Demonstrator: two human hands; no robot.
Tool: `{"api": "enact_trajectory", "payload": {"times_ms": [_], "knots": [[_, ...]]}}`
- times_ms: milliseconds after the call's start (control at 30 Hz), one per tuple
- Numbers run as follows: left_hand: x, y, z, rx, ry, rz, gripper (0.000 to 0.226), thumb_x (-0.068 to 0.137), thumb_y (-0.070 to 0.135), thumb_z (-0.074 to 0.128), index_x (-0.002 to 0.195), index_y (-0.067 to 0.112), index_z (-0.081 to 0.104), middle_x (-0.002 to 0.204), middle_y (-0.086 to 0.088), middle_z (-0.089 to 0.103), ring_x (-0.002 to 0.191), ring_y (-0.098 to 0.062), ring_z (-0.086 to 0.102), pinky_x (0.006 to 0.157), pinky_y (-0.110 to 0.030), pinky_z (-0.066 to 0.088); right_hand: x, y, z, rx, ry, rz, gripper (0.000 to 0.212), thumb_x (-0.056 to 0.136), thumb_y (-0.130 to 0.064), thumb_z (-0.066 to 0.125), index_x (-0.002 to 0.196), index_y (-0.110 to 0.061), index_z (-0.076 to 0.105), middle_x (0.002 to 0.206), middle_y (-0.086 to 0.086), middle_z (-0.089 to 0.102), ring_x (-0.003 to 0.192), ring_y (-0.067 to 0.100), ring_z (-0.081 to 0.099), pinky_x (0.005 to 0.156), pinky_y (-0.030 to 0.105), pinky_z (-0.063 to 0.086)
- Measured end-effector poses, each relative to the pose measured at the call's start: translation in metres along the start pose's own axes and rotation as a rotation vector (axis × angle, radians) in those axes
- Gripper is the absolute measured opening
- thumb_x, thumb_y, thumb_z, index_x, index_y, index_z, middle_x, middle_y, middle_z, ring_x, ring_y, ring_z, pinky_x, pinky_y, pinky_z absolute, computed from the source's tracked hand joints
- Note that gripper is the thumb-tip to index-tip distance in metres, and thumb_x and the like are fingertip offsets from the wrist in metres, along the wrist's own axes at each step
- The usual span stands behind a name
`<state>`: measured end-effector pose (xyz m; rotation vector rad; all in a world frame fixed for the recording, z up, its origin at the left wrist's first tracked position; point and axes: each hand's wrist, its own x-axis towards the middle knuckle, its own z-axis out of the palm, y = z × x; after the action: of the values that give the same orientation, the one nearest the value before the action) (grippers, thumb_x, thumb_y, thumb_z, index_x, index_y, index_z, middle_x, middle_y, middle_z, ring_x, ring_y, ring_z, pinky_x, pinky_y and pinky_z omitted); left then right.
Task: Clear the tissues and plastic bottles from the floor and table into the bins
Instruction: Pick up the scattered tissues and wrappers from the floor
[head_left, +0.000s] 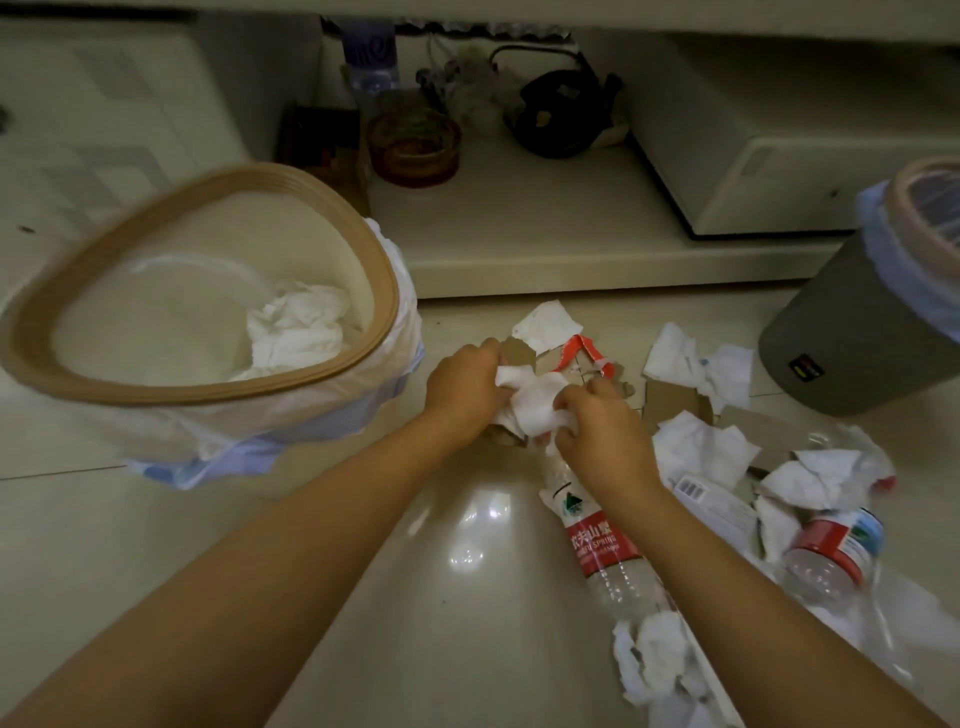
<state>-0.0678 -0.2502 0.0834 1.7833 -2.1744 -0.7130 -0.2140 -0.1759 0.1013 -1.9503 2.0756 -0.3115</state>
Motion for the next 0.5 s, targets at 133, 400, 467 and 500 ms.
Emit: {"api": "enact_trajectory", "payload": {"times_ms": [133,400,467,500], "knots": [[-0.016,0.025,-0.027,0.008,-0.048,0.064,0.035,0.084,0.037,0.063,0.108,0.014,0.054,0.102,-0.007,0.061,0.09,-0.026,0.058,0.074,-0.035,0.048,-0.01,-0.004,-0.036,0.021,0.09,-0.004,0.028,0.082,-0.011,0.063,0.11,-0.009,0.063,0.122,0.008,0.044,0.093,0.026,0.057,0.079,0.038,0.052],[-0.046,0.054,-0.104,-0.022,0.08,0.158,0.027,0.081,0.039,0.069,0.099,0.022,0.058,0.092,0.001,0.065,0.082,-0.015,0.059,0.072,-0.028,0.048,-0.018,-0.041,-0.093,0.071,0.232,-0.082,0.025,0.085,-0.016,0.063,0.108,-0.009,0.063,0.113,0.002,0.046,0.08,0.017,0.054,0.07,0.029,0.049],[-0.053,0.051,-0.127,-0.066,0.165,0.166,0.026,0.081,0.04,0.069,0.097,0.023,0.058,0.091,0.002,0.065,0.08,-0.014,0.059,0.07,-0.028,0.048,-0.017,-0.056,-0.105,0.093,0.263,-0.126,0.025,0.084,-0.016,0.064,0.108,-0.009,0.063,0.11,0.001,0.046,0.08,0.016,0.053,0.069,0.026,0.045],[-0.055,0.047,-0.138,-0.079,0.207,0.163,0.027,0.08,0.041,0.069,0.096,0.022,0.057,0.09,0.003,0.064,0.08,-0.014,0.058,0.07,-0.028,0.048,-0.017,-0.064,-0.111,0.094,0.278,-0.154,0.025,0.084,-0.016,0.064,0.108,-0.009,0.064,0.11,0.001,0.047,0.08,0.017,0.052,0.068,0.026,0.044]]}}
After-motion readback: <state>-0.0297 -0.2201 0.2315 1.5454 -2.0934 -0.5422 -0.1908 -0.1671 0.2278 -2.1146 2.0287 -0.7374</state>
